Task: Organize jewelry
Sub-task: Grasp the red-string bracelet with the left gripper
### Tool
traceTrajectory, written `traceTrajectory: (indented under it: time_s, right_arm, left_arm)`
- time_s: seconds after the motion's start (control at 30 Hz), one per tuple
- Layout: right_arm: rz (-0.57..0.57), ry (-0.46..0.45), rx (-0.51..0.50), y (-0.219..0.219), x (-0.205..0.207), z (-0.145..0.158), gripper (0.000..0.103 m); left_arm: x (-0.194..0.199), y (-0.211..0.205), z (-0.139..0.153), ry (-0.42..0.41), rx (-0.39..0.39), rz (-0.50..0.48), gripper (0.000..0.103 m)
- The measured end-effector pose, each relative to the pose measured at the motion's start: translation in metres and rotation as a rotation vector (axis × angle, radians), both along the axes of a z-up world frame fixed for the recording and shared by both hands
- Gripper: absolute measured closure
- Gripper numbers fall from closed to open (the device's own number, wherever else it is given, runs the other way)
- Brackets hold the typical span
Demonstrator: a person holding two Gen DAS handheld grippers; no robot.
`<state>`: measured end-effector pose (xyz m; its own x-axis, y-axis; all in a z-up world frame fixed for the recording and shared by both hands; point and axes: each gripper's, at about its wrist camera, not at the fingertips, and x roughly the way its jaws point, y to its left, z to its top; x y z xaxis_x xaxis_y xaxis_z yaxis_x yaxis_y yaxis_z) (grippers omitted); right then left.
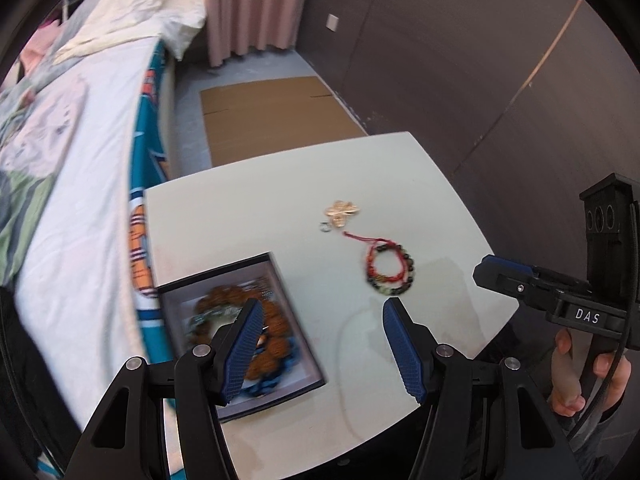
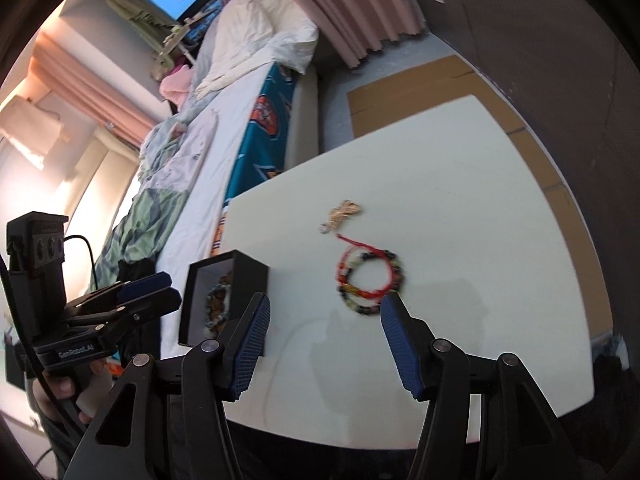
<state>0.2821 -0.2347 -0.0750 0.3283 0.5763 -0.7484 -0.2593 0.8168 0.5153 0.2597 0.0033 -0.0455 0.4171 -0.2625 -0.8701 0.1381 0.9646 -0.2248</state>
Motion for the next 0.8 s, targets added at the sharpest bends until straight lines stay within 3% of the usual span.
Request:
traceTrajectory:
  time_s: [0.2, 0.43, 0.5, 0.8]
  right_arm:
    - [-0.04, 0.03, -0.014, -0.027, 0.009, -0.015, 0.045]
    - [-0.077, 0.075, -0.018, -0.049, 0.022, -0.033, 0.045]
    - [-0.086, 0.081, -0.012, -0.053, 0.026, -0.036, 0.045]
    - [-0.116, 0.11, 0.019, -0.066, 0.036, -0.043, 0.045]
  left_arm:
    - [0.019, -0.03, -0.011, 0.017, 0.017, -0.035, 0.04]
    - [0.043, -0.061, -0.028, 0.048, 0.034, -0.055, 0.05]
    - [0.052, -0.071, -0.037, 0.064, 0.05, -0.057, 0.056]
    - [0.079, -0.097, -0.077, 0.132, 0.103, -0.082, 0.06]
